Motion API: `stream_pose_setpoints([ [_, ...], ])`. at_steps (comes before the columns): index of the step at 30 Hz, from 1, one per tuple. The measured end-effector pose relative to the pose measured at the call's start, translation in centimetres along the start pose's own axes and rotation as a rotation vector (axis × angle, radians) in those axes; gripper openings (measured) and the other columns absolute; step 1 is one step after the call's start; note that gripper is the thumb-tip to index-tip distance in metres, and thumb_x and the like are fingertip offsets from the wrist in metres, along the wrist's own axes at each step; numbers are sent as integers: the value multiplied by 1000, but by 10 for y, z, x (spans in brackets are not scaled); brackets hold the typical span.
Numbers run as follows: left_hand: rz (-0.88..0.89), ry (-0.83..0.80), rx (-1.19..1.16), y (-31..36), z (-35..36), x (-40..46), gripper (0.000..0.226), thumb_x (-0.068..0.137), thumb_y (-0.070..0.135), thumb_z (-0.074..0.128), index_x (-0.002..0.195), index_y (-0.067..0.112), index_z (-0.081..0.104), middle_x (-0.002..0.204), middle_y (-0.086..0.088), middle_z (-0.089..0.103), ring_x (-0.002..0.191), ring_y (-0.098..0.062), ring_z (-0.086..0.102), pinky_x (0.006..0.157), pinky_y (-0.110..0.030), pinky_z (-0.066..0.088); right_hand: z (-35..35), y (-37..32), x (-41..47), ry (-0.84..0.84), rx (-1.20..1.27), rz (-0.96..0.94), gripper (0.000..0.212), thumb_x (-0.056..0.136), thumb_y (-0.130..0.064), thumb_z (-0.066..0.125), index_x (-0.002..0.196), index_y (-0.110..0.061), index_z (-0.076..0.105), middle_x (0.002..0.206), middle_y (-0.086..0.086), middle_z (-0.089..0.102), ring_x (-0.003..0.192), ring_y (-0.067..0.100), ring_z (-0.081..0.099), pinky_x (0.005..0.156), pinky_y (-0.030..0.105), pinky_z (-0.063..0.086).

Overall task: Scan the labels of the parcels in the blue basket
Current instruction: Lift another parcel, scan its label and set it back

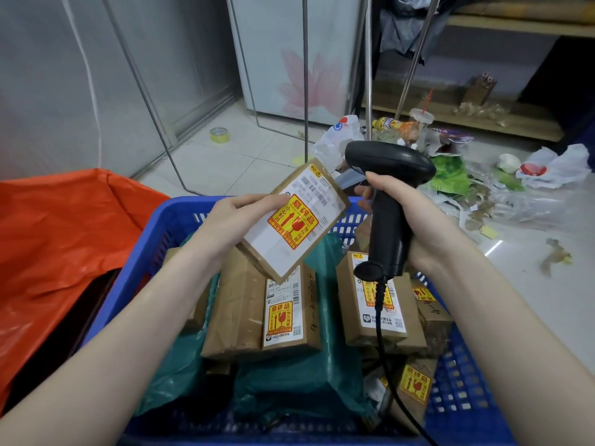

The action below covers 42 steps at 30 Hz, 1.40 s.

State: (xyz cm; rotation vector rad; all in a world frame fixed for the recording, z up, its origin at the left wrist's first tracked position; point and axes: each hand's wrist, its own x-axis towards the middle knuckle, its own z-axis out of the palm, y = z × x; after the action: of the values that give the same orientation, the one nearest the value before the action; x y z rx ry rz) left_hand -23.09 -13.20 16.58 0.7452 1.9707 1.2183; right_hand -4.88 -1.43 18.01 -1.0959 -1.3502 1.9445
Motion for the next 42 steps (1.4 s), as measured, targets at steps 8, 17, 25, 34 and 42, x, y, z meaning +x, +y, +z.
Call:
stream_pose_setpoints([
  [8, -31, 75, -34, 0, 3, 3, 57, 68, 53, 73, 114, 25, 56, 92, 3, 71, 82, -9, 66, 63, -22, 46, 6, 4, -4, -124, 81, 33, 34, 89, -33, 61, 110, -9, 72, 78, -3, 74, 70, 13, 68, 70, 33, 57],
  [17, 95, 385, -634, -8, 16, 13, 16, 85, 18, 49, 101, 20, 50, 103, -1, 53, 94, -15, 56, 68, -26, 44, 9, 18, 1, -149, 169, 128, 27, 88, -28, 64, 108, -11, 72, 66, -4, 75, 54, 7, 69, 47, 18, 51],
  [25, 70, 105, -724, -7, 17, 19, 36, 88, 0, 48, 121, 15, 48, 123, 0, 50, 111, -14, 54, 84, -35, 50, 0, 28, 14, -38, 217, 87, 34, 85, -28, 68, 114, -11, 70, 91, 4, 76, 65, 12, 72, 57, 25, 56],
  [34, 2, 243, -206, -24, 28, 39, 38, 96, 43, 41, 121, 20, 58, 116, 1, 64, 108, -13, 57, 92, -33, 48, 1, 39, 27, 21, 70, 79, 40, 82, -31, 72, 117, -12, 64, 96, 4, 77, 81, 16, 72, 69, 31, 54],
  [42, -149, 93, -15, -61, 38, 72, 45, 81, 66, 40, 107, 34, 59, 110, 9, 66, 104, -15, 61, 90, -39, 50, 9, 57, 57, 7, -182, 138, 47, 81, -41, 70, 120, -17, 60, 120, 6, 66, 115, 26, 58, 105, 46, 42],
])
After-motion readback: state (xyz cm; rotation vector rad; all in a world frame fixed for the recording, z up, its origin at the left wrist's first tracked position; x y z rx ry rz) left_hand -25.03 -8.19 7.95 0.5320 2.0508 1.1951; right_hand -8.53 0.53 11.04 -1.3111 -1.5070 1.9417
